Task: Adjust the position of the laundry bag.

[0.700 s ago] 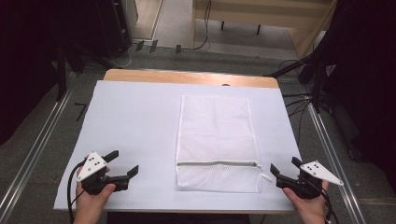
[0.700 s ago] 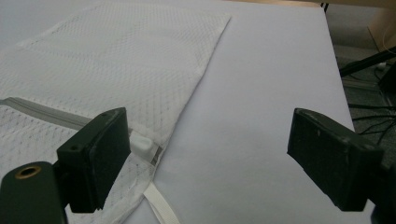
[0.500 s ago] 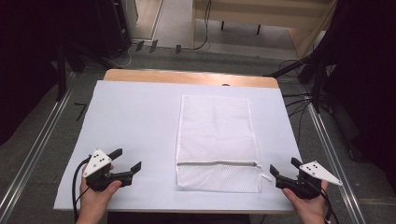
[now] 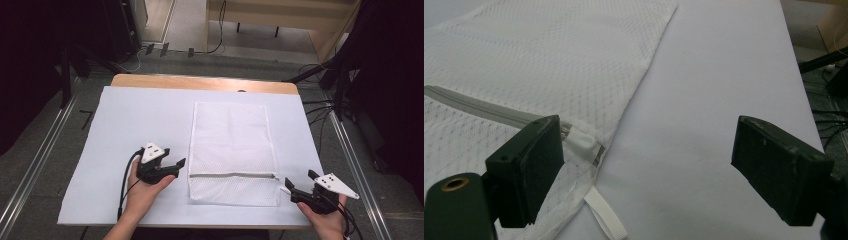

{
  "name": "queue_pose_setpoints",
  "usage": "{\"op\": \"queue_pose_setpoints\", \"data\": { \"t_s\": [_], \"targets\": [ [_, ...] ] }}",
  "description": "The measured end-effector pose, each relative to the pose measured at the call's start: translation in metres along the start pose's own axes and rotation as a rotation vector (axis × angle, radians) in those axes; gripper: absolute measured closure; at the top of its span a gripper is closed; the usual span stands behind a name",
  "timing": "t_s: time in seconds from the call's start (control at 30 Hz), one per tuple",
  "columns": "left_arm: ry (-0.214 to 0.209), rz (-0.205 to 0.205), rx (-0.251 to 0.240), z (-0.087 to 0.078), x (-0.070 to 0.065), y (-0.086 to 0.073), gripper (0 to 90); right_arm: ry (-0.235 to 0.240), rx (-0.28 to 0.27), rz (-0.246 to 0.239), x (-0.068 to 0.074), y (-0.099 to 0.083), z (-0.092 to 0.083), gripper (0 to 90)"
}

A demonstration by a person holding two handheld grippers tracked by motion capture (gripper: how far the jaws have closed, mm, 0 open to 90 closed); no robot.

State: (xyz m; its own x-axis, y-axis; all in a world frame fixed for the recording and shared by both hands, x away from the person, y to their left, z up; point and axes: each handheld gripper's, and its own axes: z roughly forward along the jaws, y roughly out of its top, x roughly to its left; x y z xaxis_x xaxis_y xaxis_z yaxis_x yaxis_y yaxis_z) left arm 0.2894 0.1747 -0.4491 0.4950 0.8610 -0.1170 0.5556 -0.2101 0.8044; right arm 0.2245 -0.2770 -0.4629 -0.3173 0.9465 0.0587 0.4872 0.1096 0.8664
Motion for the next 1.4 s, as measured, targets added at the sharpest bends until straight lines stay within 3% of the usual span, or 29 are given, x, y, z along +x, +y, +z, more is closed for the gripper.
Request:
{"op": "queue_pose_setpoints", "data": {
  "t_s": [0.17,0.2,0.3,0.33,0.47,0.57,0.67,0.73,0.77,0.87,1.1,1.2,1.4],
  "targets": [
    [-0.007,-0.013,0.05,0.024,-0.005,0.002,38.4,0.0,0.004,0.003,-0.003,-0.002,-0.001,14.0],
    [0.001,-0.036,0.062,0.033,-0.007,0.002,42.9,-0.004,0.003,0.008,-0.004,-0.002,-0.001,14.1],
    [0.006,-0.032,0.076,0.04,-0.011,0.002,46.2,-0.007,-0.002,0.009,-0.004,-0.001,-0.002,14.3],
    [0.001,-0.006,0.085,0.042,-0.016,0.002,46.7,-0.008,-0.002,0.006,-0.004,-0.001,-0.002,14.3],
    [-0.021,0.026,0.109,0.044,-0.022,0.0,53.3,-0.004,-0.003,-0.006,-0.003,-0.001,-0.001,14.3],
    [0.025,0.074,0.118,0.046,-0.028,-0.002,57.6,-0.009,0.006,-0.008,-0.002,-0.001,0.002,14.7],
    [0.046,0.073,0.111,0.045,-0.028,-0.003,66.4,-0.007,0.015,-0.013,0.0,-0.002,0.004,14.8],
    [0.044,0.066,0.116,0.045,-0.027,-0.002,74.3,-0.01,0.018,-0.016,0.001,-0.002,0.005,14.8],
    [0.008,0.037,0.117,0.043,-0.024,-0.003,79.3,-0.009,0.021,-0.018,0.002,-0.002,0.006,14.9],
    [-0.001,0.023,0.112,0.041,-0.022,-0.003,90.0,-0.016,0.022,-0.027,0.002,-0.003,0.006,14.9],
    [-0.035,-0.05,0.114,0.035,-0.01,-0.004,90.0,-0.026,0.016,-0.031,-0.002,-0.004,0.004,15.3],
    [-0.039,-0.053,0.114,0.032,-0.006,-0.005,90.0,-0.03,0.015,-0.029,-0.003,-0.004,0.003,15.4],
    [-0.016,-0.081,0.111,0.018,0.008,-0.012,90.0,-0.036,0.008,-0.031,-0.004,-0.003,0.001,15.5]
  ]
}}
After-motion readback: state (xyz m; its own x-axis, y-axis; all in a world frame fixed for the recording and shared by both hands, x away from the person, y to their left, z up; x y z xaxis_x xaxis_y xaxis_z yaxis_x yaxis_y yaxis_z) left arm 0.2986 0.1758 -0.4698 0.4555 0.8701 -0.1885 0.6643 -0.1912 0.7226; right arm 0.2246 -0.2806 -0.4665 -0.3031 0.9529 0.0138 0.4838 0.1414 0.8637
